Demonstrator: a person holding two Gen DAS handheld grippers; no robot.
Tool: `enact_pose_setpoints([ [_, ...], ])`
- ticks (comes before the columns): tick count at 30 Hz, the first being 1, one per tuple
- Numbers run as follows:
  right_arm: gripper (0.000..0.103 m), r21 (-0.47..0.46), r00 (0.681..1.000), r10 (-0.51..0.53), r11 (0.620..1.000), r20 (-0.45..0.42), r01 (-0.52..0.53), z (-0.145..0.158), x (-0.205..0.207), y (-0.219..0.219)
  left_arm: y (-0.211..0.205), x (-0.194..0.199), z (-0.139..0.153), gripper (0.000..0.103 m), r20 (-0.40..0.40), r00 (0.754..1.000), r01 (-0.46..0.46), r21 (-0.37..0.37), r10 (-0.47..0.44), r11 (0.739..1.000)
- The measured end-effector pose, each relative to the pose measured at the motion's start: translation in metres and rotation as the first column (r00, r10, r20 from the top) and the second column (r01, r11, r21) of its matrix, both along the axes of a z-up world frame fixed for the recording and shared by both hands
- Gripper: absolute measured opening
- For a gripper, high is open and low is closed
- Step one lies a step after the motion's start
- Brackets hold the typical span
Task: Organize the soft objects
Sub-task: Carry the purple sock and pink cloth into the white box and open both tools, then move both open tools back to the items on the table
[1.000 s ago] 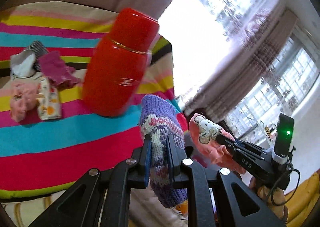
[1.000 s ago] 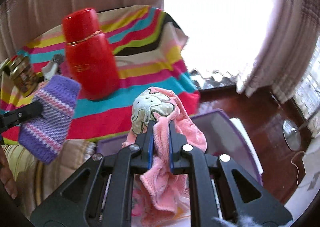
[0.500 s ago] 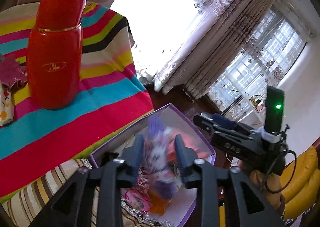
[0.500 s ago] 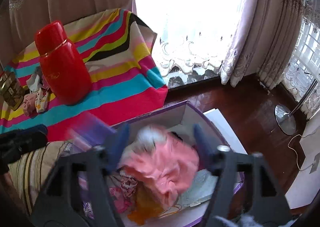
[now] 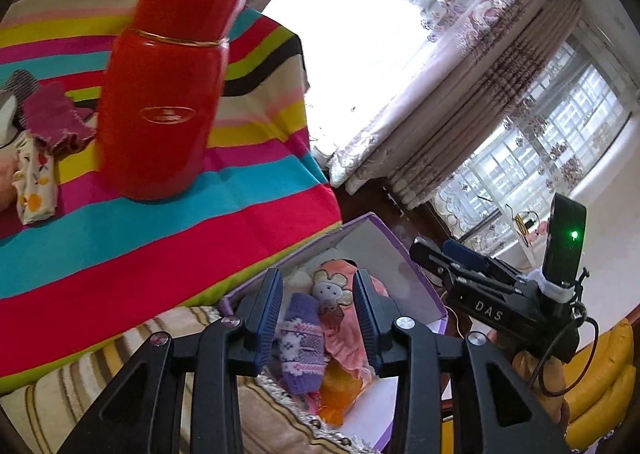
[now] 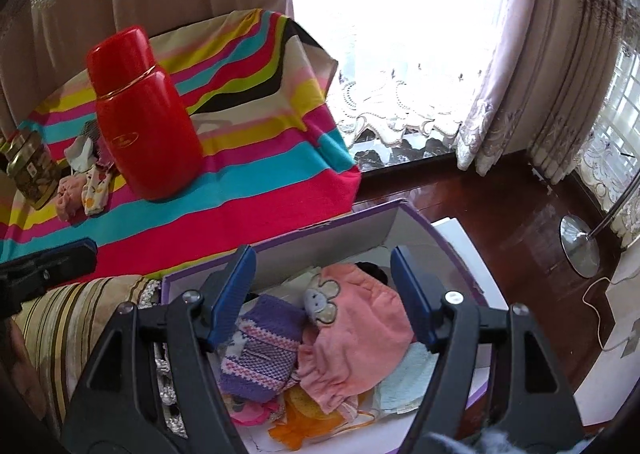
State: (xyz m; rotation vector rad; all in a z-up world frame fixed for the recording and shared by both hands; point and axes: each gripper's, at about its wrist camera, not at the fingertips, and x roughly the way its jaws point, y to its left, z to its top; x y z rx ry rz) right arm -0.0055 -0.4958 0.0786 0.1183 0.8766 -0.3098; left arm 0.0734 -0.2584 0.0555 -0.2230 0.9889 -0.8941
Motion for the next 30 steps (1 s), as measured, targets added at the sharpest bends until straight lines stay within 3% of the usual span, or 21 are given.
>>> enact_pose_setpoints([
  [16,0.073,-0.003,0.974,0.218,0.976,-0.061,-0.219,-0.009,0.032,0.097,0.087,0.042,0.0,0.038,0.006,0.982,-0.19,-0.01,0.19,0.982],
  [30,0.073,0.019,0.918,0.384,0.923,-0.099,-0.384,-0.027,0.076,0.185,0.192,0.084,-0.016,0.044,-0.043,0.897,-0.441,-0.006,0.44,0.898],
])
